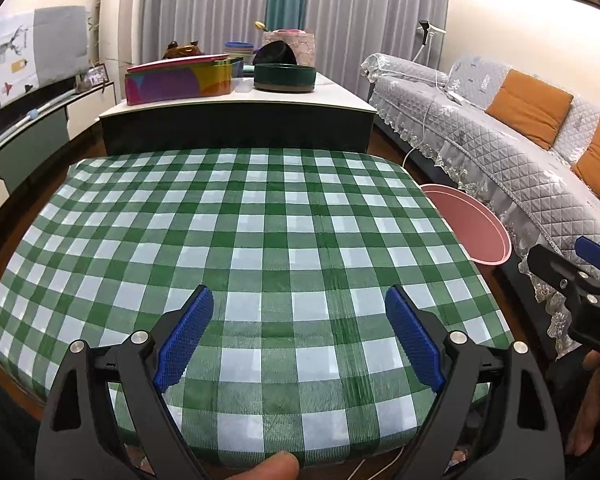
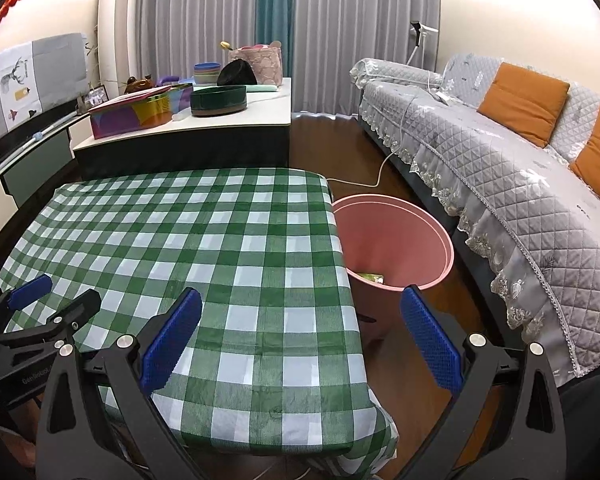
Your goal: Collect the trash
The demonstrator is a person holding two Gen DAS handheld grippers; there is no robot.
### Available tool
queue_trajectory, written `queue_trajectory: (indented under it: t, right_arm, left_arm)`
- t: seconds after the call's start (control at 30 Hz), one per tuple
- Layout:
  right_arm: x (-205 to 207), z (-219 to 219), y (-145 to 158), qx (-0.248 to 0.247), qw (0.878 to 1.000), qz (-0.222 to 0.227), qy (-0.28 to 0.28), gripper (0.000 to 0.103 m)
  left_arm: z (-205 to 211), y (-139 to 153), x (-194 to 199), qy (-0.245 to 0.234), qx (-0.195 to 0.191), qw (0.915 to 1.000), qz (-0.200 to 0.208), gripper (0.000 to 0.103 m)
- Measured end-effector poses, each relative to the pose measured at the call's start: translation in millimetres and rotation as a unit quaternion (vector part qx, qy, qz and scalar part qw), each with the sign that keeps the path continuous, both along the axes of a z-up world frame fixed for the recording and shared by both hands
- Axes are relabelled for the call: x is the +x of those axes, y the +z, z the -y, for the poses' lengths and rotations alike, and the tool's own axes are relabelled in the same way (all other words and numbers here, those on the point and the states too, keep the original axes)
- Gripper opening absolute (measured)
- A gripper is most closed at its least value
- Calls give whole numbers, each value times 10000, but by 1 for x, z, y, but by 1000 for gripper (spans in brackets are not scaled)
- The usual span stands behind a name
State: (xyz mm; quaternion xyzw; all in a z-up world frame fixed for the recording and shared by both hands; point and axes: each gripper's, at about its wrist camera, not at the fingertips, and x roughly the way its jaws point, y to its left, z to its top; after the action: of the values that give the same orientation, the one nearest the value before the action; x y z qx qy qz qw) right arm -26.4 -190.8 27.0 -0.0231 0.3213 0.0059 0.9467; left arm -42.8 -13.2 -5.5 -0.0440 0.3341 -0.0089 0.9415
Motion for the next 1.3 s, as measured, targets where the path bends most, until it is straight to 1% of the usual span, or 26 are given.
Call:
queue_trajectory:
  t: [0.47,1.0,1.3]
  right_arm:
    - [2,3,-1,36,10000,-25,-9,98]
    - [2,4,-1,45,10000,-39,-16,98]
    - [2,5,-2,51,10000,-54,-24,98]
  left_arm:
    - [4,1,2,-37,39,10000,17,85]
    - [3,3,1,-61,-3,10000,21,85]
    - [2,1,3,-80,-16,10000,-37,85]
